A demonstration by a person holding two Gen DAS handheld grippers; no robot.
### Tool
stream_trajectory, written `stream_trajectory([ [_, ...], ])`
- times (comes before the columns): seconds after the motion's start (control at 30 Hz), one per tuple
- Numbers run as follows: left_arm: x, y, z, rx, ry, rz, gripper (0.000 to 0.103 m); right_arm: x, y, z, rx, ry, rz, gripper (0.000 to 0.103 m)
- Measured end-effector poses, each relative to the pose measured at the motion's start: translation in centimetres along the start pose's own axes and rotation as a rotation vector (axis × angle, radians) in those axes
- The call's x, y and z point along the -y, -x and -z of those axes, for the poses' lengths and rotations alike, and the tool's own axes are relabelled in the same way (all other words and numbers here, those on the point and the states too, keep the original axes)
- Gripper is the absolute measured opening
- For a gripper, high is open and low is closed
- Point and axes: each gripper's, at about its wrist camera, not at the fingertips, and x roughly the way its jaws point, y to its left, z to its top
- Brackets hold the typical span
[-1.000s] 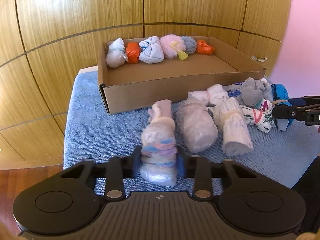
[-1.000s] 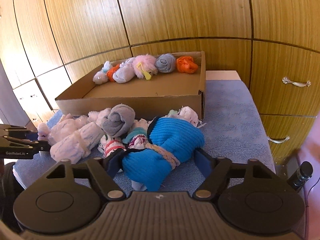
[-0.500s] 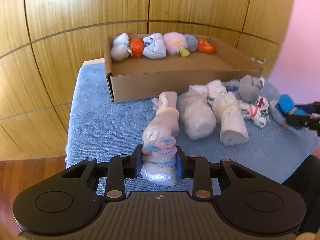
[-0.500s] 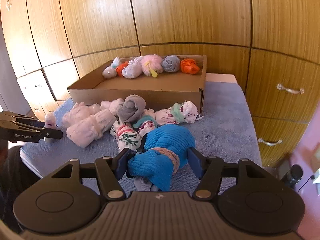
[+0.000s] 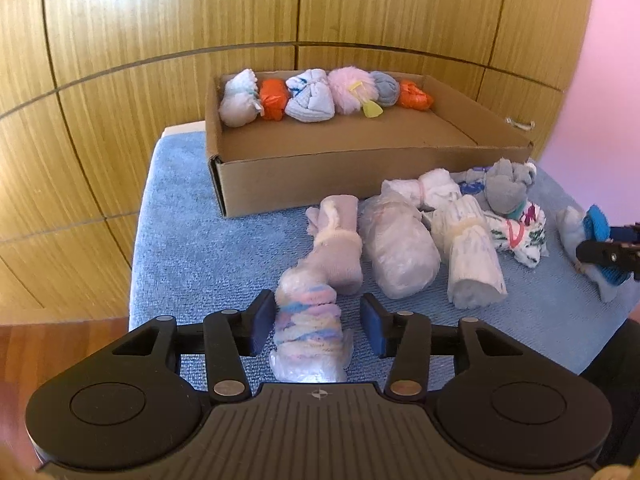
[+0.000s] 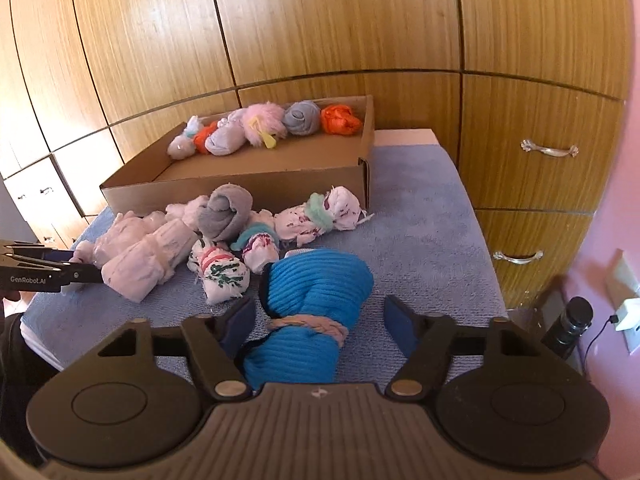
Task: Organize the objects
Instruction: 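Grasp the pastel striped wrapped sock with left tool while right tool grasps blue tied sock, then carry both socks into the tray and open both tools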
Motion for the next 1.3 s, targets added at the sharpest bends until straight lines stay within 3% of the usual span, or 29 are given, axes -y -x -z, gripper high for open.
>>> stream_trajectory([
  [0.03,0.0,0.0,0.0,0.001,-0.004,-0.001,0.053,-0.1,0.0,0.1,0.000,0.000,-0.001,0.046],
  [0.13,-0.4,0.1,0.2,0.007,0.013,-0.012,0.036,0.1,0.3,0.4,0.007,-0.006,-0.007,0.043],
  [0.2,-1.0,0.3,0.3,0.004,0.043,0.001,0.035,0.5,0.5,0.4,0.007,-0.024,-0.018,0.042],
  [0.47,-1.1,1.7,-0.2,-0.007,0.037,0.006,0.034,0.5,1.4,-0.5,0.024,-0.001,-0.017,0.042],
  [0.87,-2.1,4.6,-5.9,0.069,0.033,0.022,0.034,-0.5,3.2,-5.8,0.122,0.097,-0.048,0.042],
  [1.07,-2.8,3.6,-9.8,0.097,0.022,0.027,0.034,-2.5,2.7,-10.0,0.173,0.180,-0.075,0.042],
  [1.3,-2.7,0.6,-13.6,0.119,-0.058,-0.007,0.034,-5.1,-0.9,-14.0,0.154,0.202,-0.145,0.042],
])
